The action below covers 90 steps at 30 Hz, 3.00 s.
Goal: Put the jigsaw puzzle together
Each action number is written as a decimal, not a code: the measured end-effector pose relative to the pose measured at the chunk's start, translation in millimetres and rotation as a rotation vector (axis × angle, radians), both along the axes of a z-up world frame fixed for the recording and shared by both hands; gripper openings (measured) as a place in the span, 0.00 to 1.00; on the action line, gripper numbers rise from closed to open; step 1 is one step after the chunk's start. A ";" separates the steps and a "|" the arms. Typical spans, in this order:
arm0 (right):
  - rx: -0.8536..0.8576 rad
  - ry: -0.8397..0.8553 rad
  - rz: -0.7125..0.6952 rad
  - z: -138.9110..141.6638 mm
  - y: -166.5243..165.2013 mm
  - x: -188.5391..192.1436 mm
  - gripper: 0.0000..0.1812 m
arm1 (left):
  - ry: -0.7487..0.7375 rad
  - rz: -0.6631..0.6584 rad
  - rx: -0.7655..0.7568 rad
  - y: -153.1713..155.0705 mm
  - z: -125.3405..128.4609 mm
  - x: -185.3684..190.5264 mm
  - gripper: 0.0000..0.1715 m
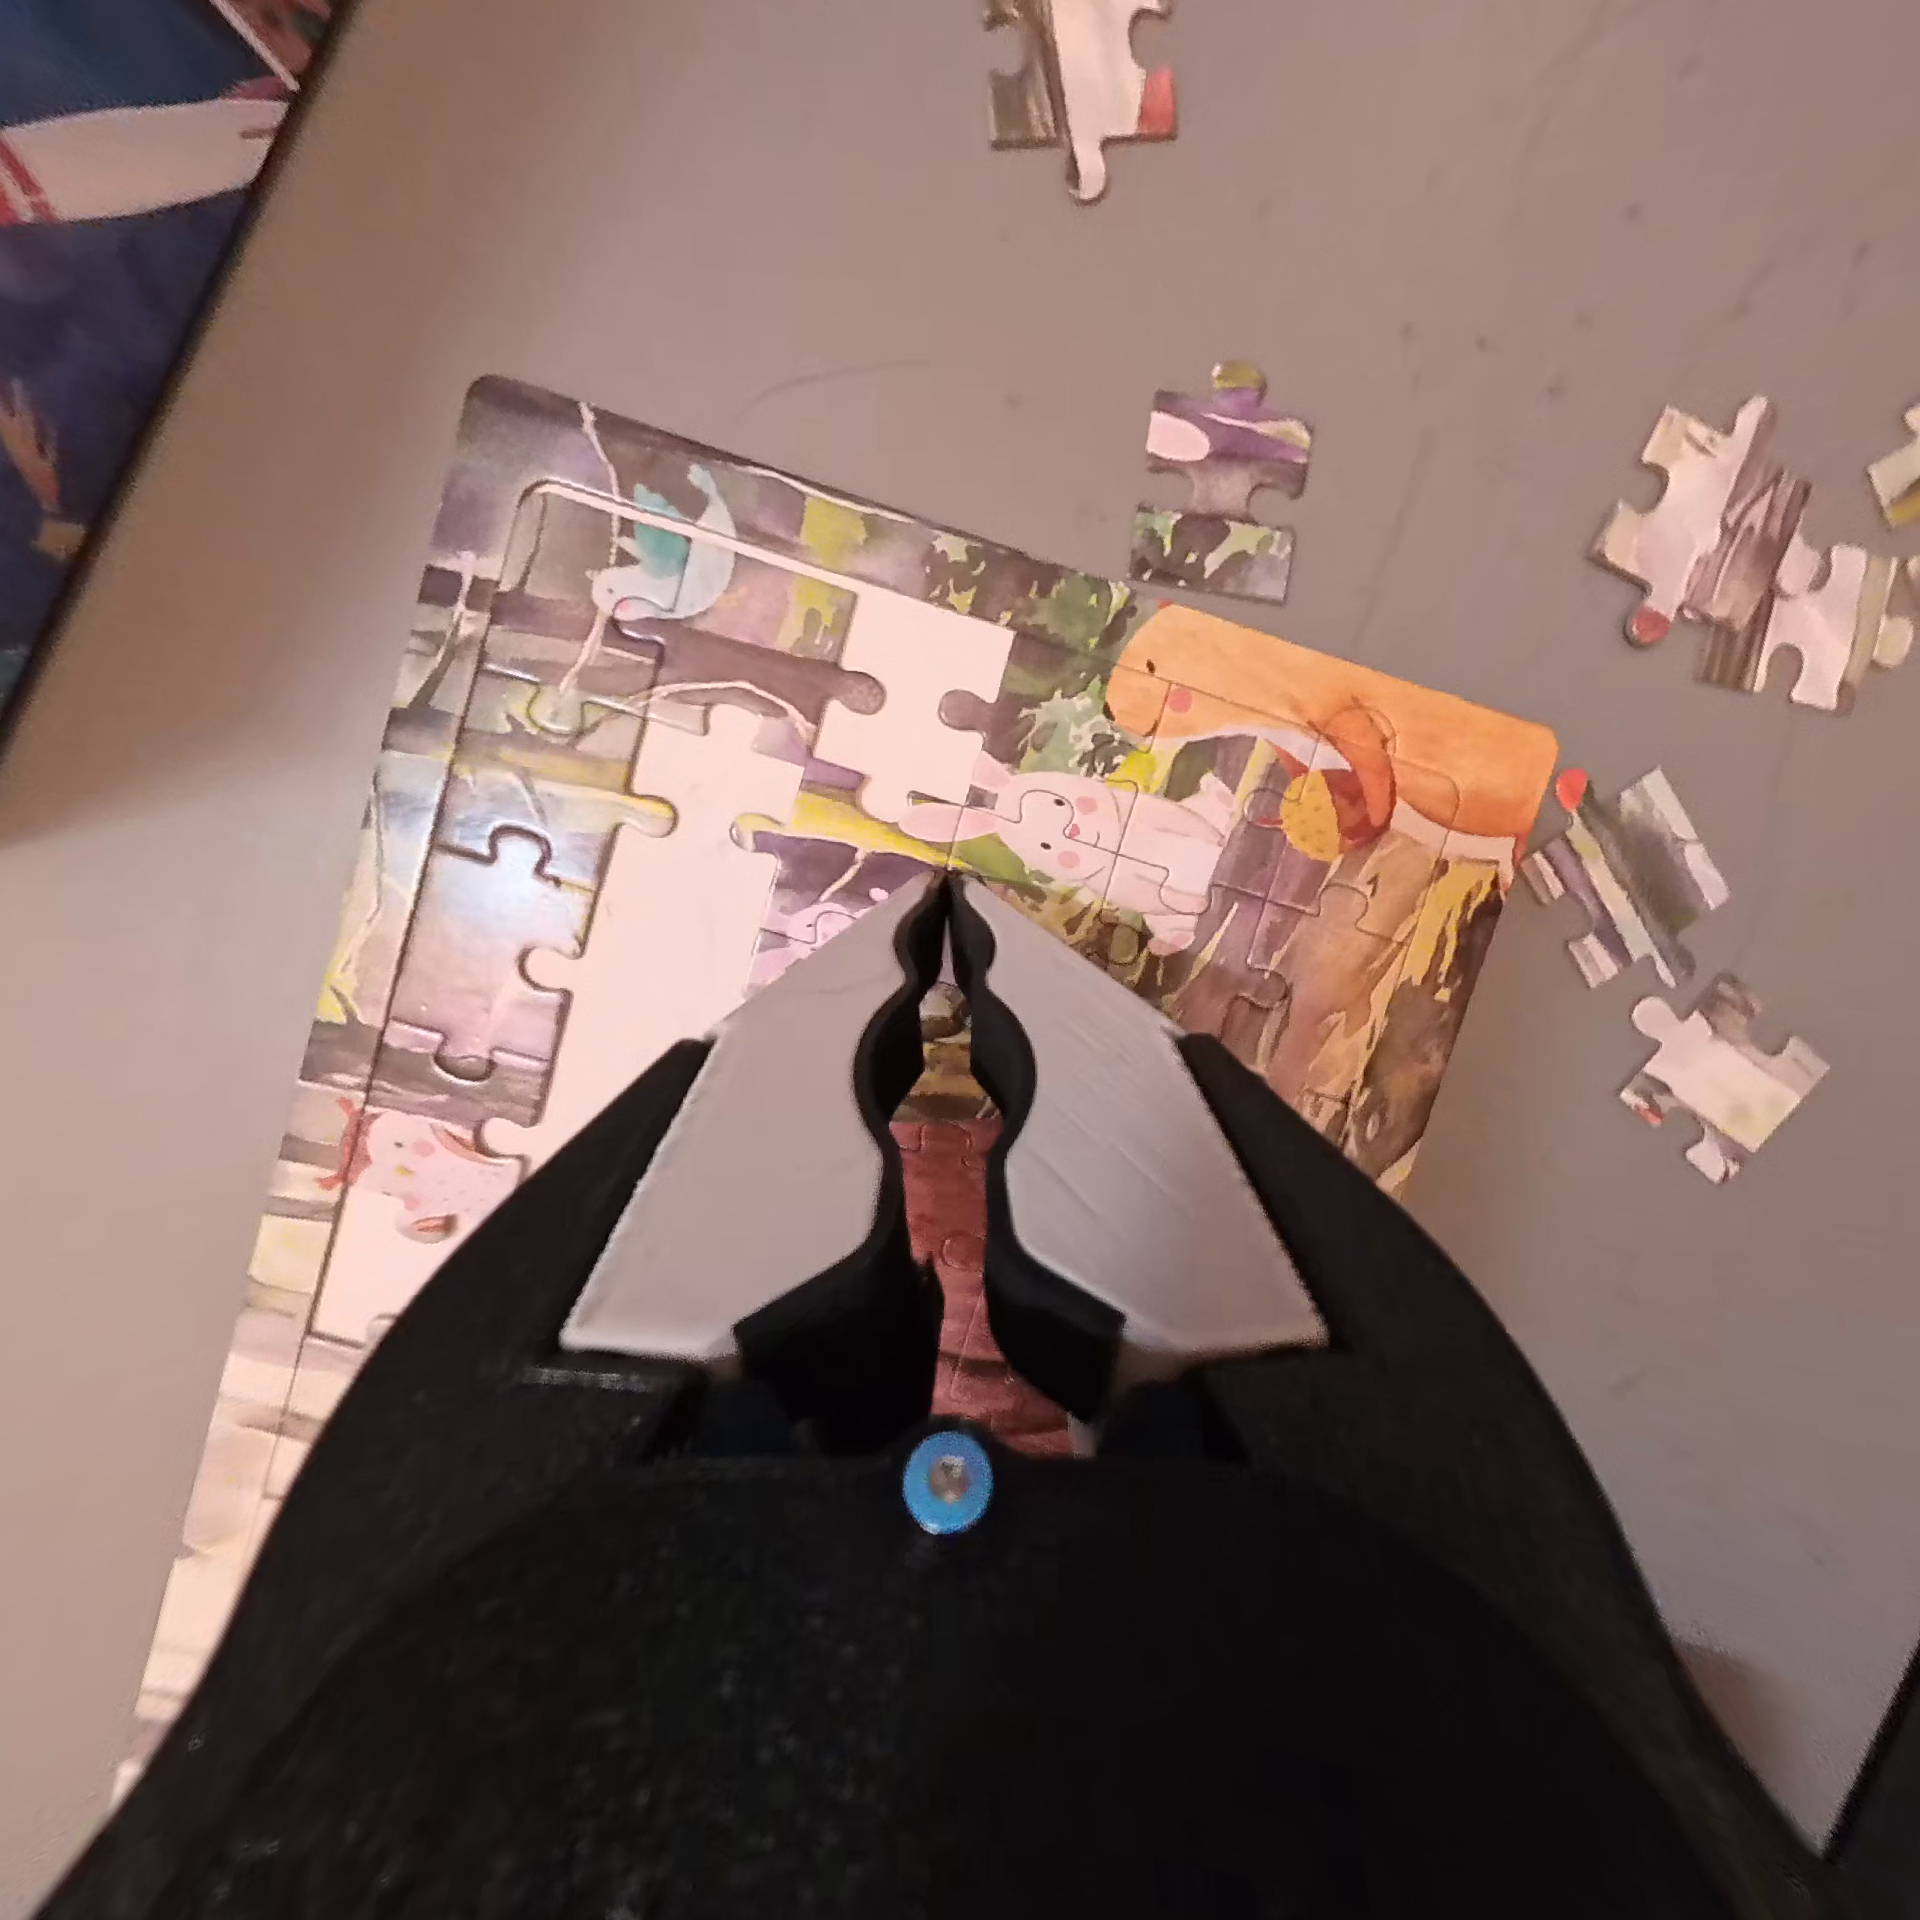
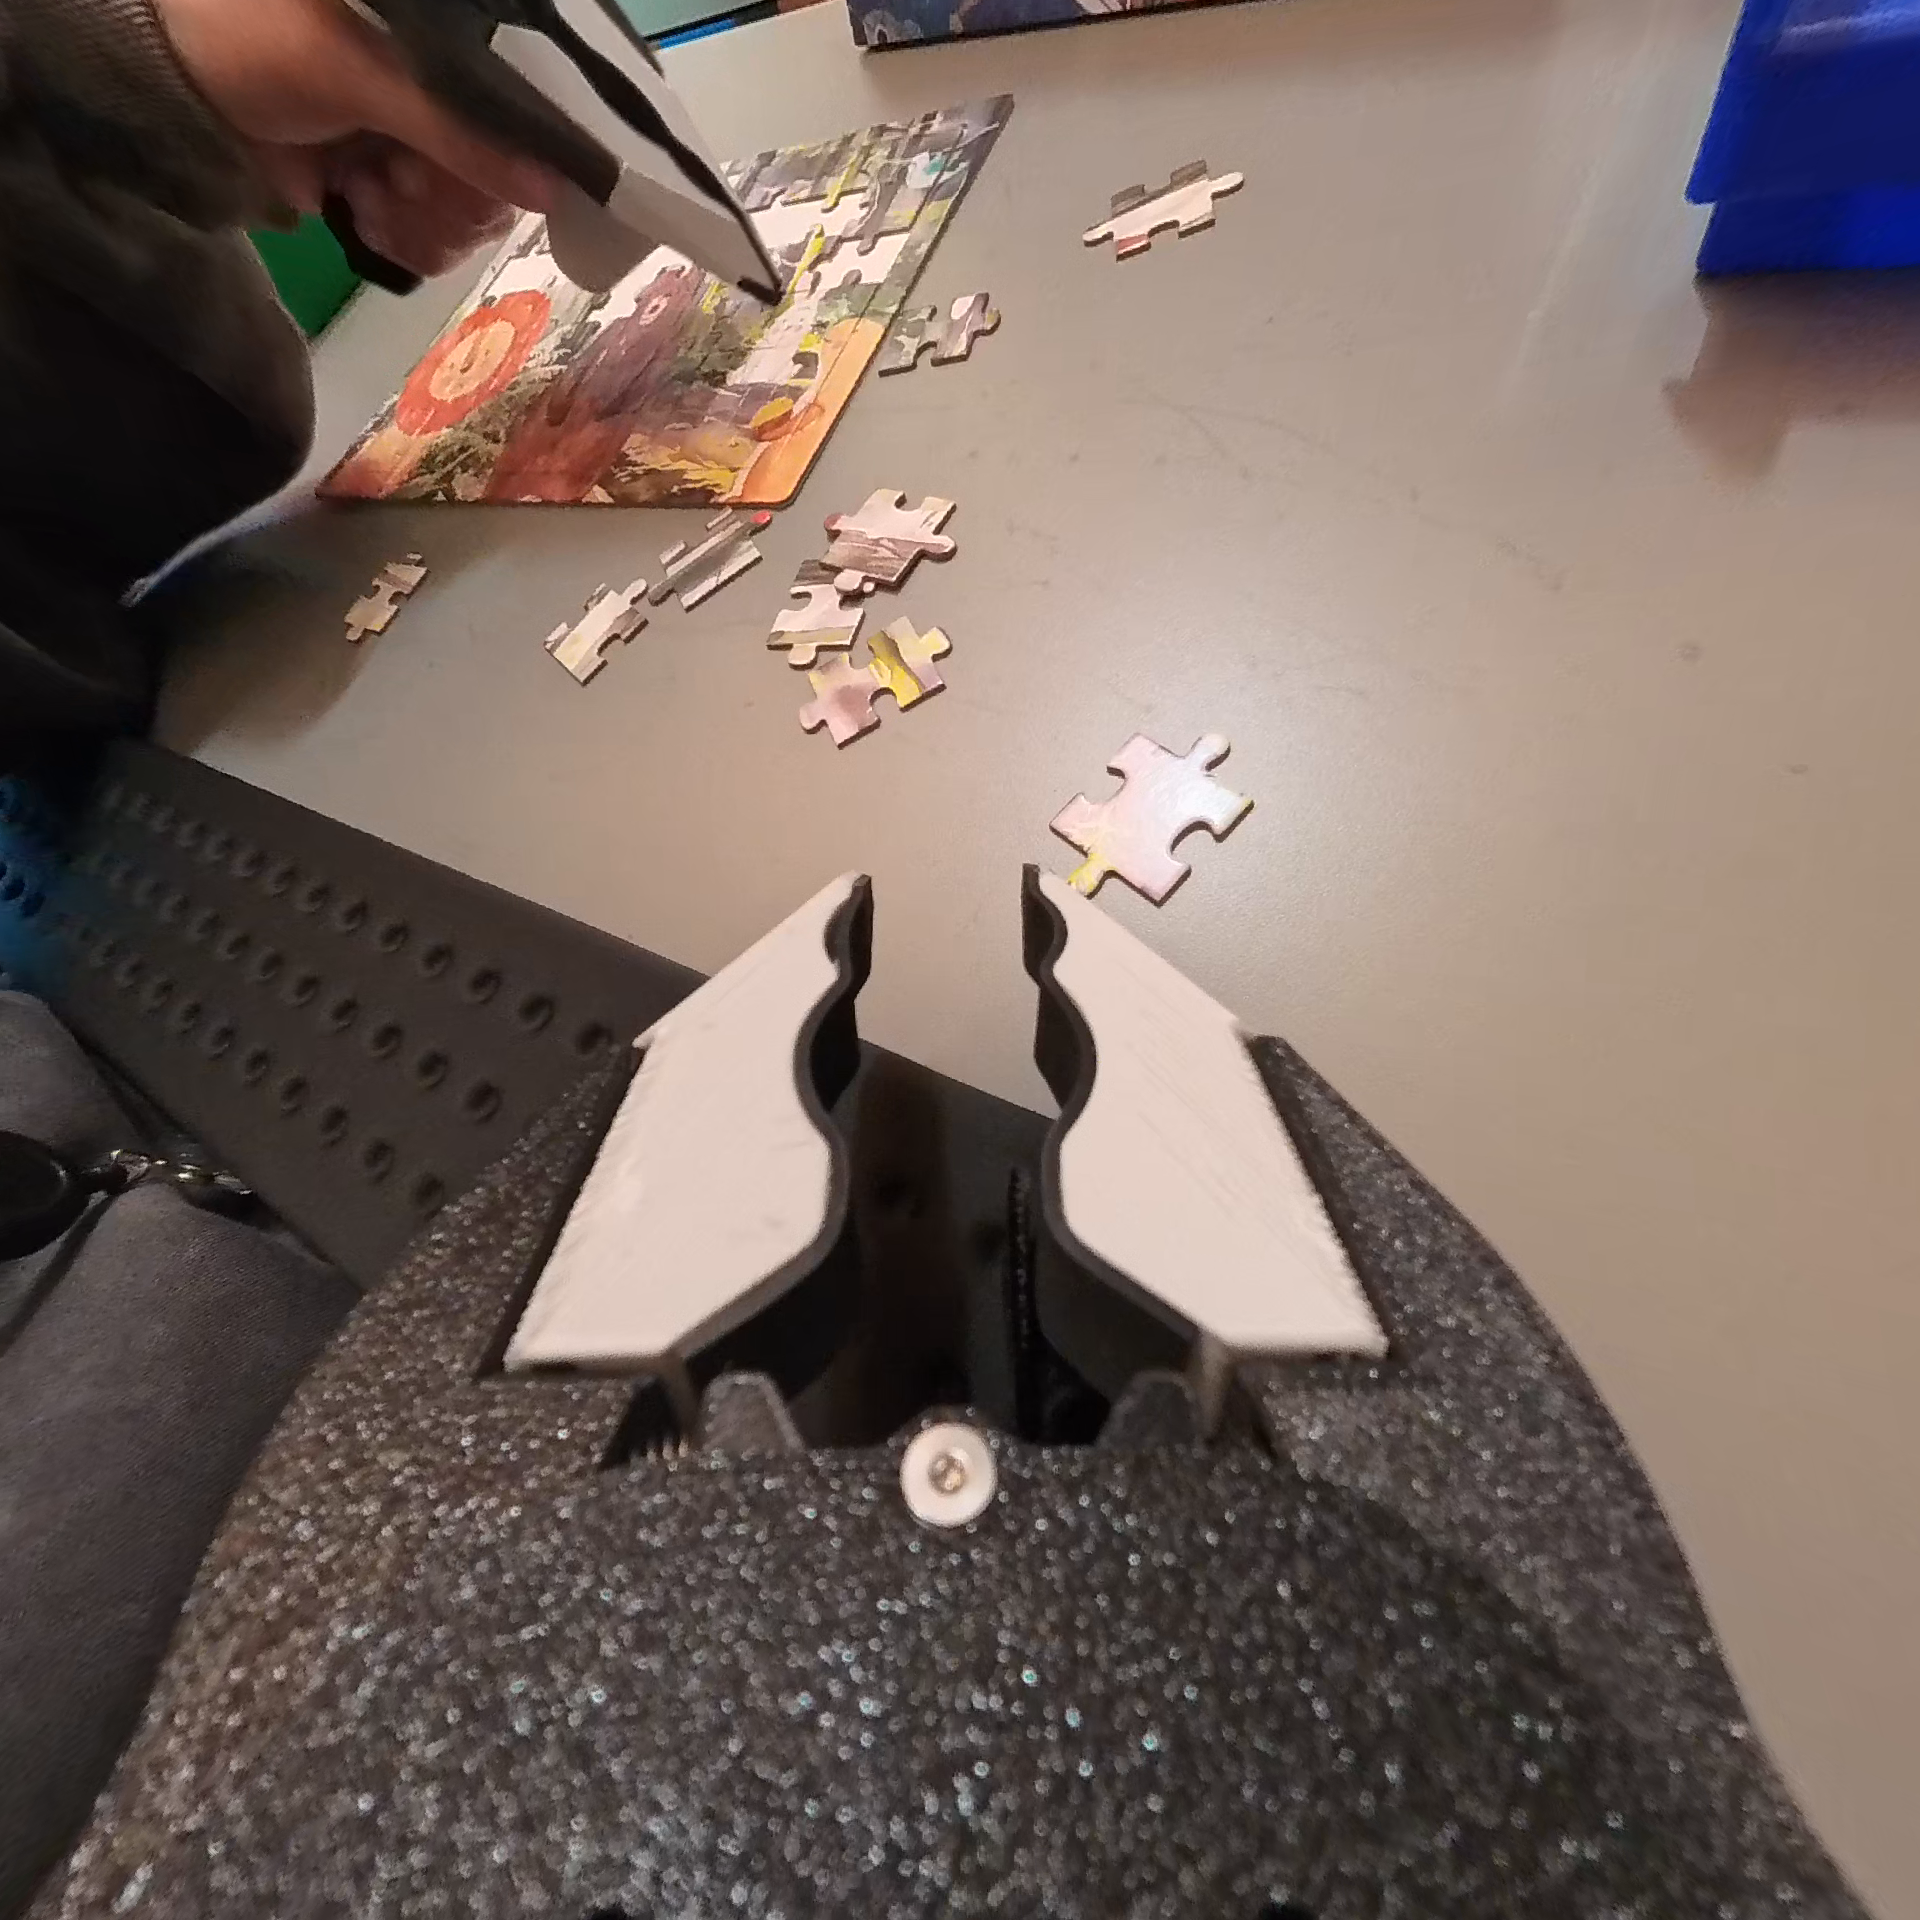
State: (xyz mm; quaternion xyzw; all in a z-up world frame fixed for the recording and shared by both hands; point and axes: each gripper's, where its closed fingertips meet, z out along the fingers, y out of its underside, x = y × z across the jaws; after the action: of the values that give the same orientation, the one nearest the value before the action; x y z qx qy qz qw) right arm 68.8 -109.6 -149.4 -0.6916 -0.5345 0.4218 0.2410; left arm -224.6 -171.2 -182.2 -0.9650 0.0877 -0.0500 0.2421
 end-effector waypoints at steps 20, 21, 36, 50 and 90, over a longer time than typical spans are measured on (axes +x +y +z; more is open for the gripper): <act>0.014 -0.009 -0.001 -0.8 -0.4 -0.1 0.16 | 0.102 0.100 0.069 12.4 -1.1 -25.7 0.00; 0.014 -0.010 -0.001 -1.0 -0.5 -0.2 0.16 | 0.099 0.103 0.069 12.7 -0.4 -25.4 0.00; -0.007 -0.026 0.012 -2.1 -0.6 -2.7 0.14 | 0.096 0.107 0.276 -20.0 56.8 -2.3 0.02; 0.176 -0.021 0.149 42.0 -28.1 -85.7 0.15 | 0.085 0.449 0.440 -216.7 64.1 44.8 0.06; 0.207 -0.186 0.476 -30.5 -15.6 -200.8 0.16 | -0.055 0.295 0.484 -142.8 56.2 100.1 0.06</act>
State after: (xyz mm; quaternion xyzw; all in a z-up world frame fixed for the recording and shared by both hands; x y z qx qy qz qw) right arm -131.9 -125.2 -179.9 -0.5540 -0.7421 0.3442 0.1545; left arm -124.5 -314.0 -125.9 -0.8796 -0.0511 -0.0179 0.4726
